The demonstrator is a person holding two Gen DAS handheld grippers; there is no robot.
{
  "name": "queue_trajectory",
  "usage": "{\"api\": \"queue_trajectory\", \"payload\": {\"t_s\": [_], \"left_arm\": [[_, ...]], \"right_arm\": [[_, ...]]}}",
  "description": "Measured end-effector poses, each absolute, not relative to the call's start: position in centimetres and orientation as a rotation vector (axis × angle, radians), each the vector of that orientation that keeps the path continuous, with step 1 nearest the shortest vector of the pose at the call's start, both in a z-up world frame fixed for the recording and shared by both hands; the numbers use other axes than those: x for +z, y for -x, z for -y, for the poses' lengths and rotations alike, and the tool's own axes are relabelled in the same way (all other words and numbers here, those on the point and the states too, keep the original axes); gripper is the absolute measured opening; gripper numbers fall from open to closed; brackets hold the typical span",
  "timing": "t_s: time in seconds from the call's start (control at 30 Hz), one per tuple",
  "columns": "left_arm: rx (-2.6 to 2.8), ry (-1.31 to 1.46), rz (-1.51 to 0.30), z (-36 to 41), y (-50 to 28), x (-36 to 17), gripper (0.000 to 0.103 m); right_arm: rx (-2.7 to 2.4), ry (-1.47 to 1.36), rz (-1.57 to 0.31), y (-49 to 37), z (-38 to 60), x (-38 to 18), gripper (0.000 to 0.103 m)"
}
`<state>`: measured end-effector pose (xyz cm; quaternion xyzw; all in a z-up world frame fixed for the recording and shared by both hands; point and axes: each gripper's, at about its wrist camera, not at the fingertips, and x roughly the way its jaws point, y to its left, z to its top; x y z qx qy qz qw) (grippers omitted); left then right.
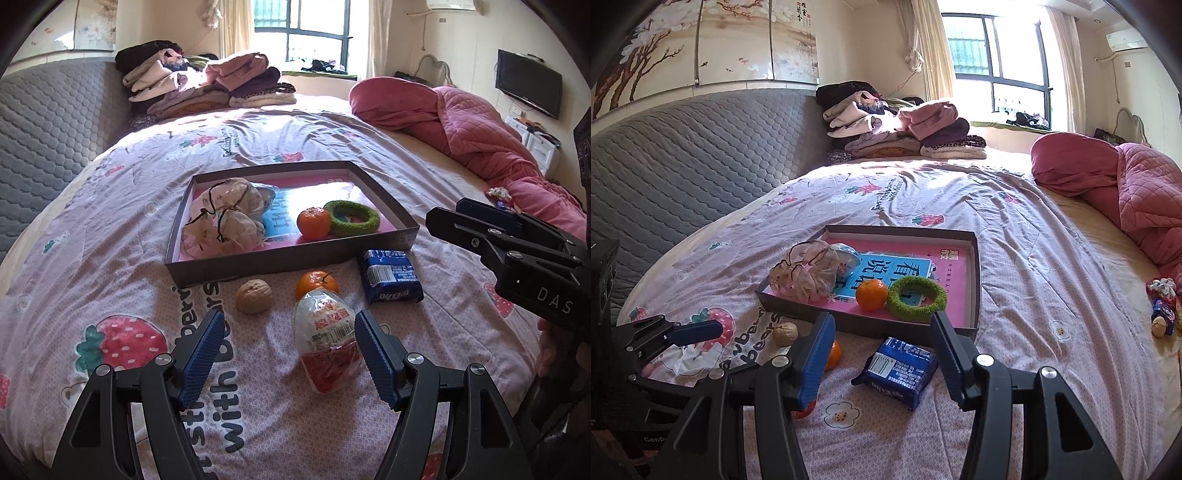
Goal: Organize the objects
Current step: 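Move the left tool toward the red-white wrapped egg while the right tool approaches the blue packet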
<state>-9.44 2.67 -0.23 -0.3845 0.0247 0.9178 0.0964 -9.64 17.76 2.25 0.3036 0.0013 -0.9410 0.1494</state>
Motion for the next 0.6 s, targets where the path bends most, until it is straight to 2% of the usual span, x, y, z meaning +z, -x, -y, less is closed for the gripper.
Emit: {"api": "queue_trajectory", "payload": {"t_s": [0.2, 0.33, 0.6], "left_arm": [[2.696, 1.160, -0.064, -3.0, 9.1, -0.5, 0.074], [2.683, 1.177, -0.068, -3.2, 9.0, -0.9, 0.074], [2.651, 1.212, -0.054, -3.4, 8.9, -1.9, 0.074]], "right_arm": [[-2.694, -0.913, 0.013, 9.5, -18.0, 1.4, 0.053], [-2.690, -0.956, 0.019, 9.6, -18.0, 0.7, 0.063], [-2.675, -1.044, 0.017, 10.0, -17.9, -1.1, 0.064]]}}
